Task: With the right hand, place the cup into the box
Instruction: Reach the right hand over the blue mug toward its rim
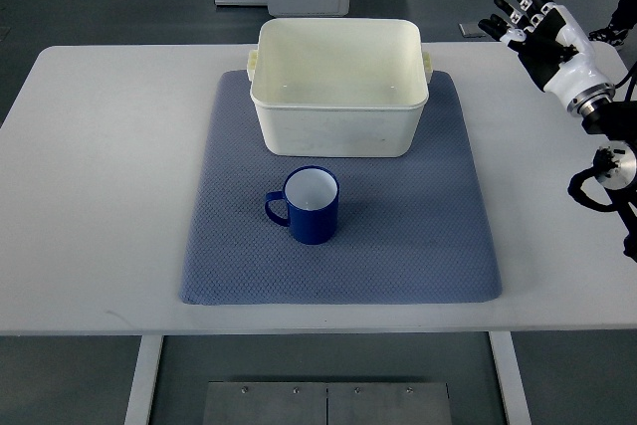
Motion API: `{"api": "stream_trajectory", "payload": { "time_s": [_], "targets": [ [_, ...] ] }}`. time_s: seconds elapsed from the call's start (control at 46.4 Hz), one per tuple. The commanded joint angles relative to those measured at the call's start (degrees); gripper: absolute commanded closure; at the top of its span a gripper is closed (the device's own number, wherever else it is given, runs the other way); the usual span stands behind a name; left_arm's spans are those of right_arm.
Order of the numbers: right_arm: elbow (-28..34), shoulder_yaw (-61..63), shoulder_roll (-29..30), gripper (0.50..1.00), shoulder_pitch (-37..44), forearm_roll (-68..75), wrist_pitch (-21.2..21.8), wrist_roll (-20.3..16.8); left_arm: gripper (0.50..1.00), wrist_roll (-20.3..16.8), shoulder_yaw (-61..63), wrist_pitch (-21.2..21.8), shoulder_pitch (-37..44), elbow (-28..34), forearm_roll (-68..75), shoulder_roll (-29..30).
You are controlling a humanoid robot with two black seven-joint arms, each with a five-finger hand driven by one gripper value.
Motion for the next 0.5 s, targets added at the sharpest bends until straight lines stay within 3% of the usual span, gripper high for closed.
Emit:
{"api": "stream_trajectory", "payload": {
  "time_s": [0.0,0.129,0.474],
  "targets": [
    [2.36,-2.14,-0.96,0.5,0.0,-0.05,2.45,1.6,0.5,0.06,0.0,0.0,0.01,0.01,0.01,0.0],
    [7.29,-4.16,-1.76,0.5,0.0,-0.05,5.09,4.15,0.5,-0.03,0.0,0.0,0.01,0.01,0.01,0.0],
    [19.07,-4.78,-2.37,0.5,-0.09,-1.71,9.92,4.42,0.5,-0.03,0.0,0.0,0.01,0.01,0.01,0.0]
  ]
}}
